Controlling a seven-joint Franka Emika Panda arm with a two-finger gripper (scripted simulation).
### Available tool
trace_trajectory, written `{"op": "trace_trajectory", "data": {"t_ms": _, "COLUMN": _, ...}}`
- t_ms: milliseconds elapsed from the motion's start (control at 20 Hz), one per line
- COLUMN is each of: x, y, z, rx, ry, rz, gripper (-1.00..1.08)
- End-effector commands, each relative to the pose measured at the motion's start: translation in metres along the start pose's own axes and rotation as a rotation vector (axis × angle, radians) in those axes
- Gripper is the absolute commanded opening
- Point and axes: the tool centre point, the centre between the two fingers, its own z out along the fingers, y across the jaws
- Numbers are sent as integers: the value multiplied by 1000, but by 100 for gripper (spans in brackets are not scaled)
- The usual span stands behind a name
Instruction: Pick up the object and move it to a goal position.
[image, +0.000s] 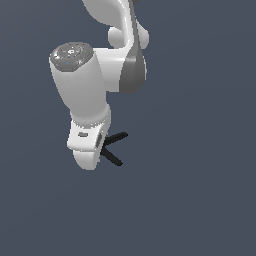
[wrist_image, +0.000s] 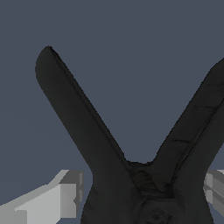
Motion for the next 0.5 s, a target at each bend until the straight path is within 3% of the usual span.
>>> {"op": "trace_trajectory", "data": {"t_ms": 0, "x": -2, "y": 10, "z": -13, "rx": -2, "ry": 0, "rz": 0, "gripper": -100}}
{"op": "trace_trajectory", "data": {"t_ms": 450, "x": -6, "y": 35, "z": -42, "rx": -1, "ry": -1, "rz": 0, "gripper": -100}}
